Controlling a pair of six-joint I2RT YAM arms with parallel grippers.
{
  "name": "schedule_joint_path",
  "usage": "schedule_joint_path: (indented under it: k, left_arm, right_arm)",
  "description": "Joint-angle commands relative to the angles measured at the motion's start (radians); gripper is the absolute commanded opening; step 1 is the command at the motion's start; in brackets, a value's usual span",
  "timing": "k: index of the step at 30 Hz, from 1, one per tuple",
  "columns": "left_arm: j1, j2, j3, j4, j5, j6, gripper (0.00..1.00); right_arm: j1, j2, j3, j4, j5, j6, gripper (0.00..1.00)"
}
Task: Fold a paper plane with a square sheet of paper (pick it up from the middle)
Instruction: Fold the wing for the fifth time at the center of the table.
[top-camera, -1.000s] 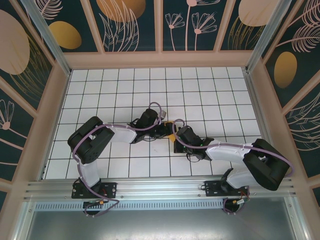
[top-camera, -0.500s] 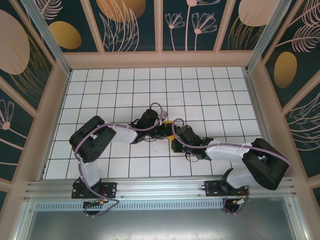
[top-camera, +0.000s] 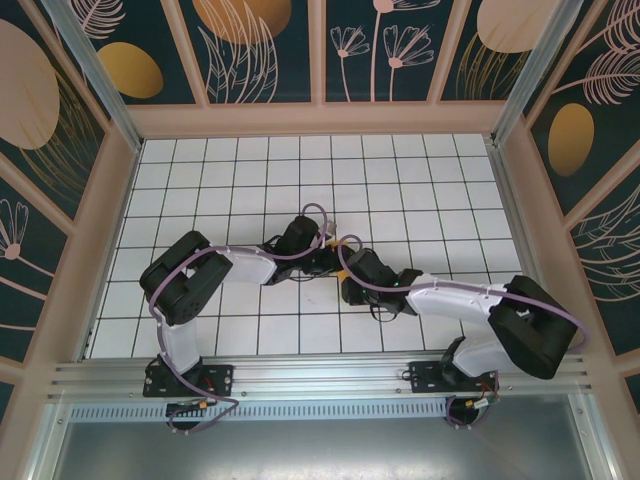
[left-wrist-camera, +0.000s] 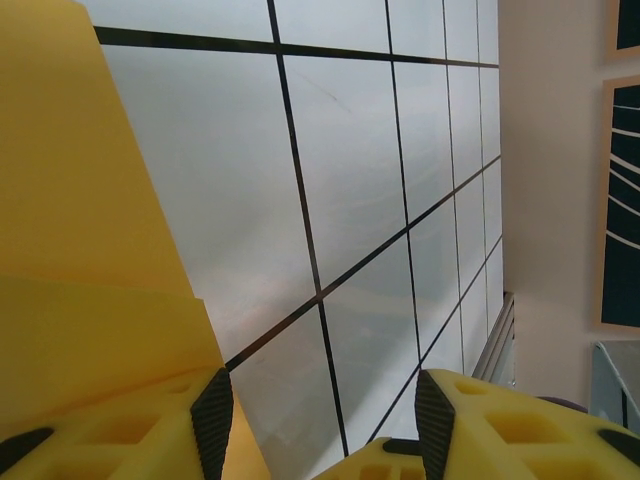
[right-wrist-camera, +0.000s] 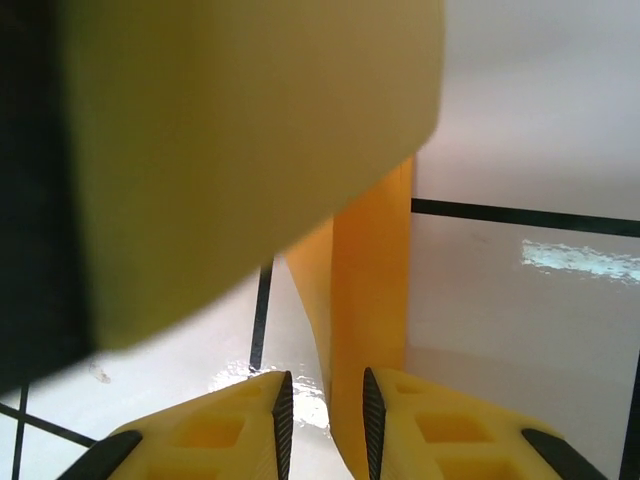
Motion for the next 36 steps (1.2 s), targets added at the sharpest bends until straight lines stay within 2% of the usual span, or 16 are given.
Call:
schedule_joint_path:
  k: [1, 17, 29, 36]
  left_arm:
    - [-0.007, 0.017, 0.022, -0.017, -0.005, 0.024, 0.53]
    - [-0.007, 0.015, 0.027, -0.027, -0.001, 0.027, 0.52]
    - [-0.007, 0.017, 0.034, -0.035, 0.0, 0.031, 0.52]
    - [-0.007, 0.024, 0.032, -0.046, -0.002, 0.035, 0.52]
  right_arm:
    - [0.022, 0.039, 0.046, -0.087, 0.056, -0.025, 0.28]
    - [0.061, 0.077, 0.084, -0.16, 0.103, -0.02, 0.25]
    - [0.063, 0.073, 0.072, -0.117, 0.067, -0.029, 0.06]
    - [0.055, 0.058, 0.046, -0.074, 0.016, -0.021, 0.1]
